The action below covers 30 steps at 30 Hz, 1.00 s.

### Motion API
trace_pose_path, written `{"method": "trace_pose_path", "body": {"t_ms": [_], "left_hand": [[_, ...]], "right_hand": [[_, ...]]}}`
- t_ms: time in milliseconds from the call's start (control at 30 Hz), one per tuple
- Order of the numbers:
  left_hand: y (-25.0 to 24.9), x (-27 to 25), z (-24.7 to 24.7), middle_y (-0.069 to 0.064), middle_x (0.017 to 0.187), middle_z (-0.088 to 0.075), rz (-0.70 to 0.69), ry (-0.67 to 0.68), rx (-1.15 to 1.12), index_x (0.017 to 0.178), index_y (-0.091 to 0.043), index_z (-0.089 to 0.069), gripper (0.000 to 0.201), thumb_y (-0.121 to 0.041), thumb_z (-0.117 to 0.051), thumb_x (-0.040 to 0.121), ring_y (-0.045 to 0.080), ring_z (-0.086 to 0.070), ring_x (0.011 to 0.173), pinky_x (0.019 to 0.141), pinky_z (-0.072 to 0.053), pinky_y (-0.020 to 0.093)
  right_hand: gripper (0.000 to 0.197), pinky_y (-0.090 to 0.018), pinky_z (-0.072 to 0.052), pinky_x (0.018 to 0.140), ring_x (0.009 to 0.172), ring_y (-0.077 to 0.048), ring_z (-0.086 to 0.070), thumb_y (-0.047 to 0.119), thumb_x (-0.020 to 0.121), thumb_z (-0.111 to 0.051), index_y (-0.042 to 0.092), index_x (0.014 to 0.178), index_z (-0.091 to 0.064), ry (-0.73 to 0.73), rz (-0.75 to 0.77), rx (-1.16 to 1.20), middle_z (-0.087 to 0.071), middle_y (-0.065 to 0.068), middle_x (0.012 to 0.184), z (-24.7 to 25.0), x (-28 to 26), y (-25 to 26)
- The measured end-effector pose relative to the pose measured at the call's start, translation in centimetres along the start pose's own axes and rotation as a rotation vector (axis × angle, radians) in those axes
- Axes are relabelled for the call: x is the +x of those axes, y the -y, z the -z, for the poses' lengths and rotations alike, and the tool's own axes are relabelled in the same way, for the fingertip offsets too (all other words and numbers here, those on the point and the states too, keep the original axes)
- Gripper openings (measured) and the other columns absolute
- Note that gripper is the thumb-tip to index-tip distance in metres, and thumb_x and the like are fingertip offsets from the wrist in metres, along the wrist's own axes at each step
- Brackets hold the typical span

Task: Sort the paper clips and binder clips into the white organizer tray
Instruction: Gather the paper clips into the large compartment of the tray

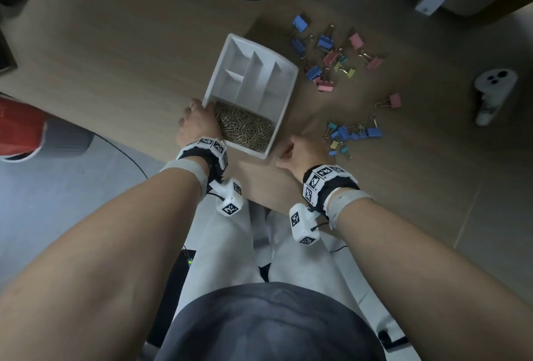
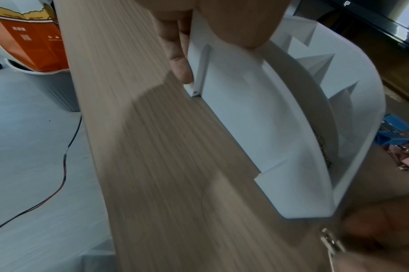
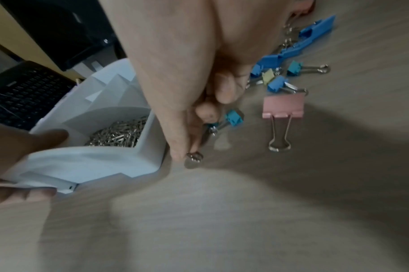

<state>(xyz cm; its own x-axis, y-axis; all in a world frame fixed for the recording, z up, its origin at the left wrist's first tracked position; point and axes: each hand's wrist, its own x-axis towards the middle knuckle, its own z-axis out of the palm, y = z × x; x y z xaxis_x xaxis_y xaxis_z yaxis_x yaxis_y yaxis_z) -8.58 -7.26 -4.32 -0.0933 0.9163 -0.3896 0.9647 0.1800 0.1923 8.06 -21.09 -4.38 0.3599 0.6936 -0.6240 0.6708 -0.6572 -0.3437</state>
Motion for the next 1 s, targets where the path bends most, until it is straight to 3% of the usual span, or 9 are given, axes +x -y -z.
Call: {"method": "trace_pose_path", "body": {"t_ms": [67,200,367,467,600,733,800,900,1000], "left_hand": [[0.2,0.0,-0.2,0.014,0.127,-0.055,0.011,-0.001,-0.004,0.132,-0.010,-0.042,0.050,-0.046,-0.029,0.101,0.036,-0.053,0.114,0.084,-0.044,0.044],[0.5,0.0,-0.3,0.013,0.125,-0.056,0.031,0.002,-0.012,0.130,-0.011,-0.044,0.049,-0.047,-0.029,0.100,0.036,-0.054,0.112,0.082,-0.044,0.043],[0.5,-0.4,-0.4,0.014,0.122,-0.057,0.027,-0.014,-0.016,0.128,-0.010,-0.045,0.047,-0.046,-0.030,0.101,0.036,-0.055,0.110,0.077,-0.042,0.041],[0.6,-0.7,-0.3,0.014,0.125,-0.056,0.035,0.001,-0.033,0.128,-0.011,-0.045,0.048,-0.047,-0.031,0.100,0.036,-0.053,0.113,0.082,-0.043,0.043],[0.6,-1.1,-0.2,0.014,0.128,-0.054,0.038,0.007,-0.044,0.131,-0.010,-0.043,0.049,-0.047,-0.031,0.100,0.036,-0.052,0.116,0.085,-0.043,0.044],[0.4,-1.3,-0.3,0.014,0.125,-0.055,0.058,0.003,-0.052,0.126,-0.010,-0.045,0.048,-0.047,-0.030,0.100,0.037,-0.053,0.113,0.084,-0.044,0.044],[0.4,-1.4,-0.2,0.014,0.125,-0.055,0.069,0.018,-0.056,0.127,-0.010,-0.045,0.049,-0.048,-0.029,0.100,0.036,-0.052,0.114,0.083,-0.043,0.045],[0.4,-1.4,-0.3,0.014,0.126,-0.055,0.072,0.018,-0.059,0.128,-0.010,-0.044,0.049,-0.047,-0.028,0.101,0.036,-0.052,0.114,0.084,-0.043,0.045],[0.4,-1.5,-0.5,0.014,0.125,-0.056,0.072,0.000,-0.051,0.127,-0.011,-0.044,0.048,-0.047,-0.028,0.100,0.037,-0.053,0.112,0.082,-0.044,0.044]], "right_hand": [[0.030,-0.035,-0.058,0.070,0.079,-0.029,-0.067,0.044,0.067,-0.073,0.019,0.082,-0.071,-0.004,-0.055,-0.053,-0.071,-0.003,0.078,-0.7,0.0,-0.1],[0.026,-0.032,-0.057,0.069,0.071,-0.027,-0.067,0.042,0.067,-0.077,0.017,0.065,-0.069,0.048,-0.117,-0.057,-0.068,-0.001,0.068,-0.7,0.4,0.1],[0.009,-0.031,-0.057,0.076,0.080,-0.023,-0.068,0.027,0.072,-0.076,0.021,0.079,-0.076,0.054,-0.083,-0.020,-0.075,0.001,0.083,0.3,0.4,-0.3],[0.009,-0.027,-0.054,0.072,0.083,-0.021,-0.069,0.027,0.073,-0.073,0.027,0.082,-0.075,0.008,-0.059,0.034,-0.075,0.004,0.087,0.8,0.0,-0.5],[0.006,-0.032,-0.055,0.077,0.085,-0.016,-0.067,0.030,0.079,-0.073,0.029,0.084,-0.074,-0.099,0.075,0.180,-0.074,0.009,0.088,2.2,-0.2,0.7],[0.027,-0.027,-0.053,0.073,0.082,-0.006,-0.065,0.047,0.070,-0.079,0.032,0.091,-0.074,0.033,0.182,0.208,-0.071,0.017,0.086,2.5,-0.4,3.0],[0.032,-0.027,-0.052,0.075,0.084,-0.008,-0.066,0.052,0.073,-0.077,0.032,0.098,-0.074,-0.029,0.142,0.214,-0.073,0.015,0.093,2.0,-0.2,2.2],[0.019,-0.032,-0.055,0.080,0.090,-0.017,-0.069,0.040,0.085,-0.071,0.026,0.099,-0.073,-0.252,-0.042,0.249,-0.074,0.007,0.096,1.6,0.2,-0.9],[0.033,-0.038,-0.053,0.086,0.097,-0.020,-0.065,0.040,0.076,-0.078,0.033,0.107,-0.065,-0.239,-0.139,0.095,-0.066,0.004,0.107,1.5,0.2,-3.2]]}}
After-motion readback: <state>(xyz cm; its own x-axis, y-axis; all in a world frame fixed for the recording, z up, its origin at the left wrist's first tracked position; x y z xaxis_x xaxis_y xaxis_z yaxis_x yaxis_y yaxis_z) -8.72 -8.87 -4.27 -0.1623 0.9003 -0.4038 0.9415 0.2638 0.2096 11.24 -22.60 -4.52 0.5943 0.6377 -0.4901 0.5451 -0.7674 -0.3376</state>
